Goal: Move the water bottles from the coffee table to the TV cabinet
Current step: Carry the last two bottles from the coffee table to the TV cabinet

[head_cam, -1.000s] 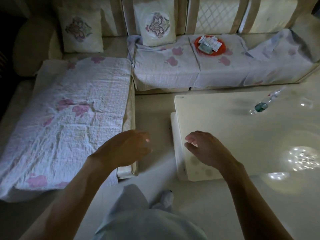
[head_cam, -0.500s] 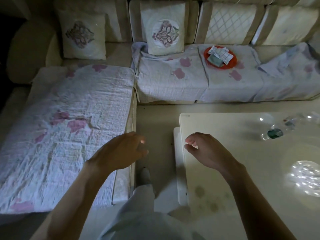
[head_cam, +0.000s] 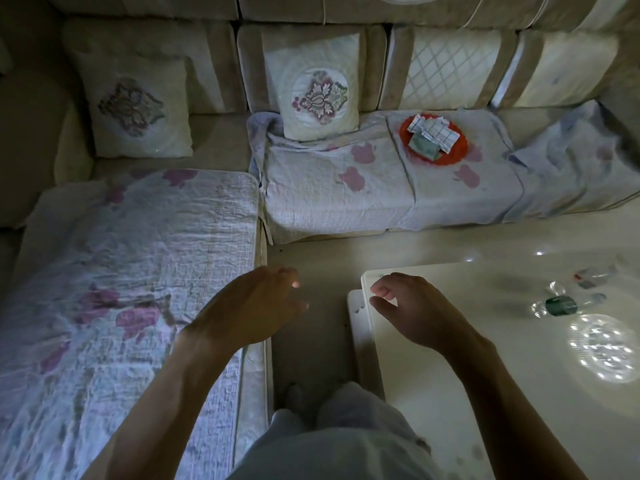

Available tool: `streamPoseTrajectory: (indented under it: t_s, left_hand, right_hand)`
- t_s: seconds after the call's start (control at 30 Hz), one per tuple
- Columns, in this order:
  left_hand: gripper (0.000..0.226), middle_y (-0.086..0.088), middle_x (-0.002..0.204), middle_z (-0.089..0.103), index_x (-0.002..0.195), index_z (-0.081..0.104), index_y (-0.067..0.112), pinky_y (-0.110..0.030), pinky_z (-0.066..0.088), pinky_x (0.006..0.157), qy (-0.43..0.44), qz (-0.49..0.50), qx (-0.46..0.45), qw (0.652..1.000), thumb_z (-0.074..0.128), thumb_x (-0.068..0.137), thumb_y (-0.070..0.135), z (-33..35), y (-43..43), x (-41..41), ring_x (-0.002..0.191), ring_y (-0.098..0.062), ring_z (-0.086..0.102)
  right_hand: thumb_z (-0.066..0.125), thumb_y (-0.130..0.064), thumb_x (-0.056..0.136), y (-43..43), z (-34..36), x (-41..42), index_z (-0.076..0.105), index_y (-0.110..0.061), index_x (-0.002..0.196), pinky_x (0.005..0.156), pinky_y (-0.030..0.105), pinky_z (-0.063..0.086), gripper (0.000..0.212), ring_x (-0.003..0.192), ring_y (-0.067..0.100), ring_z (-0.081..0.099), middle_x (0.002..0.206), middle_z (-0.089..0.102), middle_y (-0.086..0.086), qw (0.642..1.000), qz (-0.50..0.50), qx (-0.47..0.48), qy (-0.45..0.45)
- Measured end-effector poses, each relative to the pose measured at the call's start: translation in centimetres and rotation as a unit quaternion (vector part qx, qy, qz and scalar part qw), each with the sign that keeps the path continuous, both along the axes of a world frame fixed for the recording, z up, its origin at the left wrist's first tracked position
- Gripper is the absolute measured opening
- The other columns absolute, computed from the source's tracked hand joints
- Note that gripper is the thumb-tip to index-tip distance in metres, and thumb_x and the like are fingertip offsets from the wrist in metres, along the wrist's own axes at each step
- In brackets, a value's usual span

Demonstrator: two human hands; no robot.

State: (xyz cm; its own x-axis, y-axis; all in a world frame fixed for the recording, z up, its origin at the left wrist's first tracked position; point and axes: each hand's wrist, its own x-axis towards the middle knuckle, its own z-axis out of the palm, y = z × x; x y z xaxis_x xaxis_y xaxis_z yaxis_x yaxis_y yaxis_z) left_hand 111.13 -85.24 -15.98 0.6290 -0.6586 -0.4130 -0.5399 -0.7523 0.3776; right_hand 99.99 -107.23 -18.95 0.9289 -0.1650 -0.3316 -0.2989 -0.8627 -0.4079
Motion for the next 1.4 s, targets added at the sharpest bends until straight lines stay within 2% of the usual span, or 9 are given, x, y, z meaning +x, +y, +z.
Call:
streamPoseTrajectory:
  t_s: [0.23,0.33,0.47,0.67,0.87,1.07,1.2,1.3,1.4]
  left_hand:
    - [0.046,-0.005,0.126,0.059,0.128,0.051,0.018,-0.034,0.048,0.092,0.008,-0.054,0.025,0.998,0.052,0.091,0.045,-0.2,-5.1,6.5,0.110,-0.021,0.059]
    - [0.046,-0.004,0.132,0.055,0.132,0.050,0.017,-0.032,0.045,0.096,-0.013,-0.071,0.020,0.997,0.051,0.093,0.042,0.4,-8.0,10.4,0.117,-0.020,0.055]
    - [0.044,-0.004,0.128,0.055,0.130,0.049,0.019,-0.034,0.046,0.094,-0.010,-0.056,0.028,0.998,0.051,0.092,0.042,1.0,-11.6,15.5,0.113,-0.019,0.055]
    - [0.043,-0.001,0.129,0.054,0.129,0.049,0.020,-0.033,0.045,0.094,0.002,-0.072,0.044,0.996,0.051,0.092,0.043,0.9,-17.1,21.9,0.111,-0.018,0.055]
    - [0.045,0.001,0.131,0.052,0.129,0.047,0.022,-0.029,0.040,0.096,0.014,-0.108,0.044,0.993,0.051,0.092,0.046,0.2,-21.3,27.7,0.116,-0.017,0.051]
    - [0.045,0.000,0.132,0.052,0.130,0.046,0.020,-0.031,0.041,0.099,0.029,-0.159,0.043,0.986,0.050,0.093,0.045,-0.3,-24.8,35.5,0.117,-0.017,0.051]
    - [0.045,0.001,0.133,0.052,0.131,0.045,0.021,-0.026,0.038,0.097,0.024,-0.218,0.051,0.974,0.049,0.093,0.045,-0.5,-27.0,40.4,0.119,-0.016,0.051]
    - [0.046,-0.001,0.132,0.052,0.132,0.046,0.020,-0.028,0.040,0.095,0.026,-0.253,0.048,0.966,0.050,0.093,0.044,-0.1,-29.5,43.9,0.117,-0.017,0.052]
    - [0.044,-0.001,0.132,0.053,0.131,0.047,0.020,-0.025,0.040,0.091,0.031,-0.298,0.042,0.953,0.052,0.093,0.041,0.4,-32.3,45.8,0.116,-0.018,0.053]
  right_hand:
    - [0.051,-0.030,0.096,-4.3,-0.9,5.5,0.064,-0.014,0.113,0.076,0.020,0.039,0.027,0.086,0.004,0.052,0.110,0.067,0.000,1.000,-0.006,-0.010,0.006]
    - [0.050,-0.032,0.097,-6.7,-0.9,9.1,0.062,-0.013,0.120,0.082,0.020,0.043,0.031,0.093,0.006,0.057,0.118,0.066,0.000,1.000,-0.012,-0.010,0.009]
    - [0.049,-0.035,0.098,-10.3,-0.5,13.5,0.059,-0.014,0.124,0.088,0.020,0.043,0.035,0.106,0.010,0.060,0.125,0.063,0.001,1.000,-0.026,-0.006,0.011]
    - [0.052,-0.036,0.096,-15.6,-0.5,19.0,0.060,-0.015,0.121,0.086,0.020,0.042,0.033,0.099,0.008,0.057,0.120,0.064,0.000,0.998,-0.065,0.002,0.000]
    - [0.054,-0.037,0.095,-18.7,-1.0,24.0,0.060,-0.017,0.120,0.091,0.027,0.048,0.032,0.101,0.011,0.060,0.118,0.065,0.000,0.996,-0.091,0.008,0.011]
    - [0.053,-0.036,0.096,-20.2,-1.5,29.9,0.060,-0.015,0.122,0.092,0.027,0.048,0.034,0.102,0.011,0.061,0.120,0.064,0.002,0.992,-0.122,0.014,0.038]
    - [0.050,-0.036,0.097,-21.2,-1.3,32.8,0.057,-0.014,0.126,0.091,0.026,0.048,0.037,0.104,0.013,0.059,0.122,0.061,0.002,0.982,-0.177,0.013,0.070]
    - [0.049,-0.036,0.098,-21.9,-1.0,34.4,0.056,-0.015,0.128,0.093,0.028,0.050,0.037,0.105,0.012,0.058,0.124,0.060,0.002,0.969,-0.230,0.025,0.085]
    - [0.049,-0.035,0.098,-22.3,-0.6,34.7,0.056,-0.014,0.128,0.092,0.024,0.049,0.037,0.106,0.013,0.059,0.124,0.060,0.002,0.956,-0.279,0.033,0.089]
